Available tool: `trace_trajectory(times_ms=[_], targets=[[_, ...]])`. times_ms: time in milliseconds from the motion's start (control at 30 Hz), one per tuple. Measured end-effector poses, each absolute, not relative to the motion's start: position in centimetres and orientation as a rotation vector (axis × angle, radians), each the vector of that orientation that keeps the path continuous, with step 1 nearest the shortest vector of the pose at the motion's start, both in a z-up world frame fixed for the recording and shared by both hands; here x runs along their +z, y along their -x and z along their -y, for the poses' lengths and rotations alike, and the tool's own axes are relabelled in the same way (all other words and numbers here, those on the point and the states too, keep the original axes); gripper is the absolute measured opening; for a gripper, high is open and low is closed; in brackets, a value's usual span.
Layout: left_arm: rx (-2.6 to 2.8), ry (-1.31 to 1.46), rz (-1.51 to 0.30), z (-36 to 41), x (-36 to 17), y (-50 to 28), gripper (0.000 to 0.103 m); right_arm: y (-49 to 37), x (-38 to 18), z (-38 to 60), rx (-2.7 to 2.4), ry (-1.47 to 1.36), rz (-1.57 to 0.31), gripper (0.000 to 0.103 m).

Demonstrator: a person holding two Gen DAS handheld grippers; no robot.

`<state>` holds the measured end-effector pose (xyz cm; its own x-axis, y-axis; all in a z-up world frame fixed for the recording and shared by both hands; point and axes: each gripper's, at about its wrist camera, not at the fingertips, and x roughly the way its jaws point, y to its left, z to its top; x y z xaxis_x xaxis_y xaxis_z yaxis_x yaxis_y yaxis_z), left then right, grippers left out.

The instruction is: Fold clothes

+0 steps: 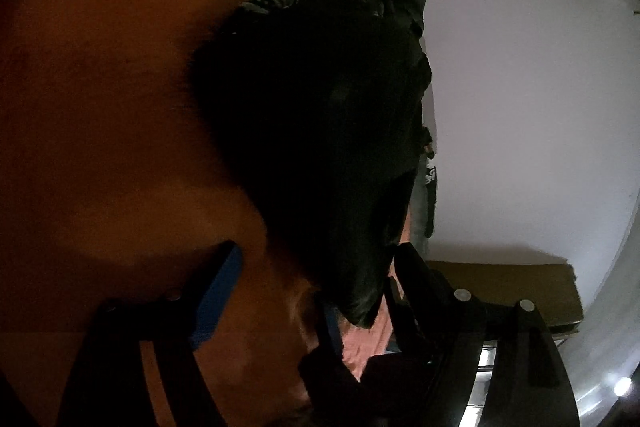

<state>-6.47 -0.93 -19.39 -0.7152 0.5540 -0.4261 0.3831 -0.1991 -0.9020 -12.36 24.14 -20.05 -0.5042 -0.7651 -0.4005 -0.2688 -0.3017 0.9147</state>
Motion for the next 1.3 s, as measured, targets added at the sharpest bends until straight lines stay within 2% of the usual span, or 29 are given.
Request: trace_trajectory(times_ms=[367,400,433,467,500,567,767,833,867,900,933,967,1000,1167,1300], targets=[[2.009,1.109,1.929,1.5,-19.9,8.0,0.078,13.2,-21.2,-23.9,-1.782,-1.268,1.645,0.046],[2.026,1.120,1.922,1.5,-19.9,8.0,0.075,13.1,-21.0,-24.4,-1.827,-1.262,1.641,0.038],[2.048,1.132,1.913,1.4,-19.9,8.1,0.066,12.9,-20.7,-24.9,-1.883,-1.252,1.633,0.020],[2.065,1.139,1.903,1.4,-19.9,8.1,0.064,12.7,-20.6,-25.5,-1.908,-1.238,1.637,0.012],[2.083,1.144,1.894,1.3,-19.9,8.1,0.063,12.6,-20.6,-26.0,-1.921,-1.222,1.645,0.010],[2.099,1.147,1.877,1.2,-19.9,8.5,0.063,12.4,-20.7,-26.4,-1.906,-1.195,1.672,0.009],[2.032,1.108,1.935,1.2,-20.3,10.4,0.077,12.8,-21.2,-26.1,-1.823,-1.189,1.702,0.012],[2.030,1.098,1.940,1.0,-20.3,11.1,0.077,13.2,-22.0,-25.7,-1.772,-1.211,1.721,0.022],[2.034,1.086,1.946,1.0,-20.4,11.3,0.076,13.4,-22.4,-25.5,-1.746,-1.222,1.730,0.022],[2.038,1.073,1.953,1.1,-20.5,11.6,0.071,13.6,-22.4,-25.2,-1.754,-1.237,1.712,0.022],[2.051,1.060,1.978,1.7,-20.7,11.6,0.047,14.0,-22.3,-24.8,-1.774,-1.254,1.684,0.022],[2.065,1.047,2.005,2.3,-21.0,11.6,0.033,13.9,-22.0,-25.1,-1.803,-1.242,1.684,0.021],[2.079,1.033,2.032,3.0,-21.3,11.6,0.018,13.8,-21.7,-25.7,-1.834,-1.217,1.695,0.014],[1.977,0.969,2.174,5.8,-23.8,12.7,0.013,13.2,-20.6,-30.6,-1.963,-1.129,1.793,0.012],[2.066,0.985,2.090,5.9,-23.0,13.5,0.011,13.1,-20.3,-33.6,-2.009,-1.104,1.838,0.011]])
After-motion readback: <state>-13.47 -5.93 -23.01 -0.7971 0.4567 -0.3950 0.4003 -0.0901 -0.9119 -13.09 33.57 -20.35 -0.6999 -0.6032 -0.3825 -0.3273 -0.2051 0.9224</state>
